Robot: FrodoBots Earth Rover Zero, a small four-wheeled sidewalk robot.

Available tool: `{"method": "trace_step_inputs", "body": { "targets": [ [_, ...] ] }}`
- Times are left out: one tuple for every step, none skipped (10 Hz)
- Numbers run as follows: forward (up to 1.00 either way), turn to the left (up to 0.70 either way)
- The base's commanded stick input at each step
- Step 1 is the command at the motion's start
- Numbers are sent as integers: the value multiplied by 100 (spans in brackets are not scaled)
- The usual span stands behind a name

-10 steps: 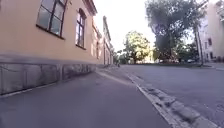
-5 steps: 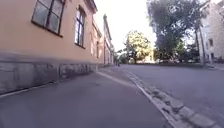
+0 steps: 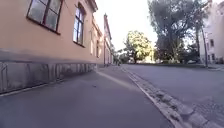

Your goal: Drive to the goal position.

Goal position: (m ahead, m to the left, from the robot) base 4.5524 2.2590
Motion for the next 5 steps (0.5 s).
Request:
{"method": "trace_step_inputs", "body": {
  "targets": [
    [50, 0],
    [50, 0],
    [50, 0],
    [50, 0],
    [50, 0]
  ]
}}
